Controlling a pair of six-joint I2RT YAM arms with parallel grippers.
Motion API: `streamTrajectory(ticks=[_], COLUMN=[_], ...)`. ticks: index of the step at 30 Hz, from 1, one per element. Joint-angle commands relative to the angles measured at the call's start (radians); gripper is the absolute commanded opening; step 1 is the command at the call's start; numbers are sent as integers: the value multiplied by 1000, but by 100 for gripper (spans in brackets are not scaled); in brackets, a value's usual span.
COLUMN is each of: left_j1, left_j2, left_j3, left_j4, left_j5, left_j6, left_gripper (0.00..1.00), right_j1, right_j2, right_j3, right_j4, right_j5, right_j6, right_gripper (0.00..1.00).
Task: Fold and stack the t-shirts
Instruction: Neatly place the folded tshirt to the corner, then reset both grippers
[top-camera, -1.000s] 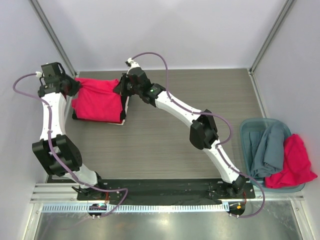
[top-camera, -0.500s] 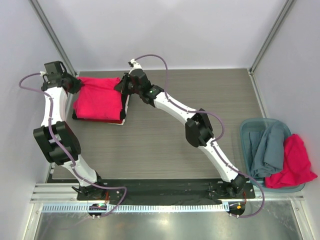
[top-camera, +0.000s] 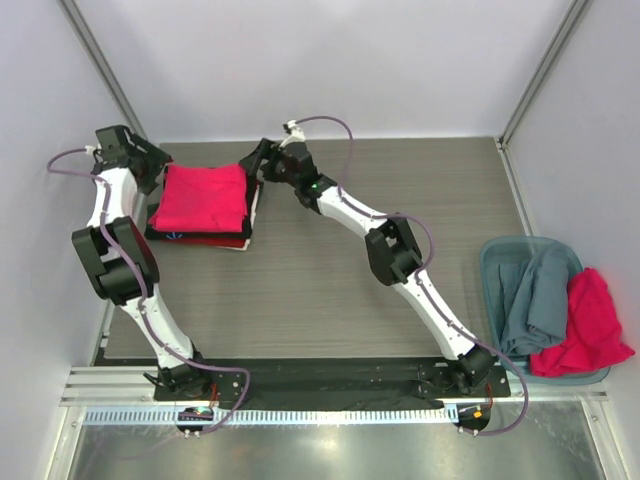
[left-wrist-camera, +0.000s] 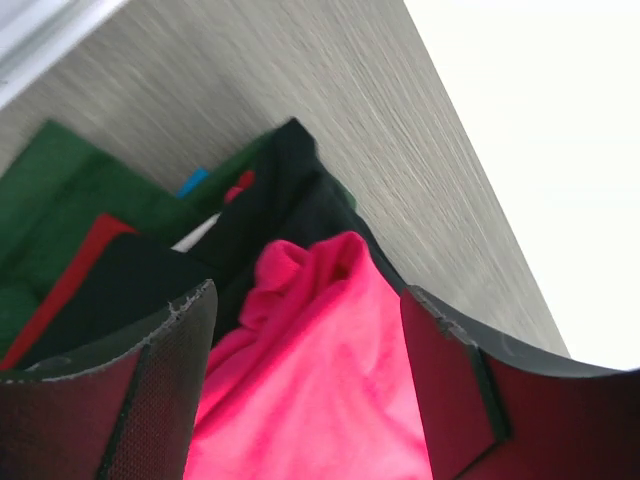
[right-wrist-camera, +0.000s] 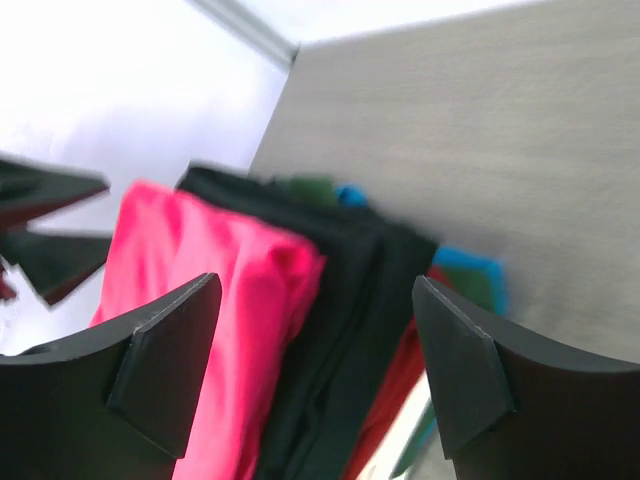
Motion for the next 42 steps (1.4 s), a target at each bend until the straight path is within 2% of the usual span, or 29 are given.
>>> streamTrajectory(ticks=[1,8,15,17,20,23,26,31,34,39,41,42], left_j1=[14,-12,-113,-163,-255,-378,-495,-663,-708,-721,-722,-722], left_j2=[-74,-223,-369,-415,-464,-502,-516,-435,-362,-259,-168,-133], left_j3=[-18,-113,-163,-181,-218,-259,-293,-310,-298,-273,-197,-158], left_j4=[98,112,73,57,52,52,72,89,69,69,43,-21], left_j5=[-47,-67,-167,-185,-199,-241,-285,-241,-233,-247,-267,-312], left_j6=[16,39,154,188,215,232,249,272,278,297,340,347], left_gripper=[76,76,75,75,75,75,75,74,74,75,74,73], right_j1=[-11,-13,-17,-26,-48,-71,-106,-129,-132,-134,-135,-132], right_j2=[-96,-305,-629,-741,-881,-1016,-1118,-1350,-1448,-1532,-1569,-1580], right_j3=[-25,-288,-720,-855,-966,-1167,-1290,-1560,-1677,-1818,-1882,-1902], right_j4=[132,160,132,125,82,60,62,74,64,60,99,112], right_j5=[20,-32,-29,-33,-62,6,46,183,233,272,289,292], right_j6=[-32,-84,-216,-251,-298,-308,-303,-337,-346,-337,-331,-331], right_gripper=[84,77,77,77,80,83,84,85,86,87,87,87])
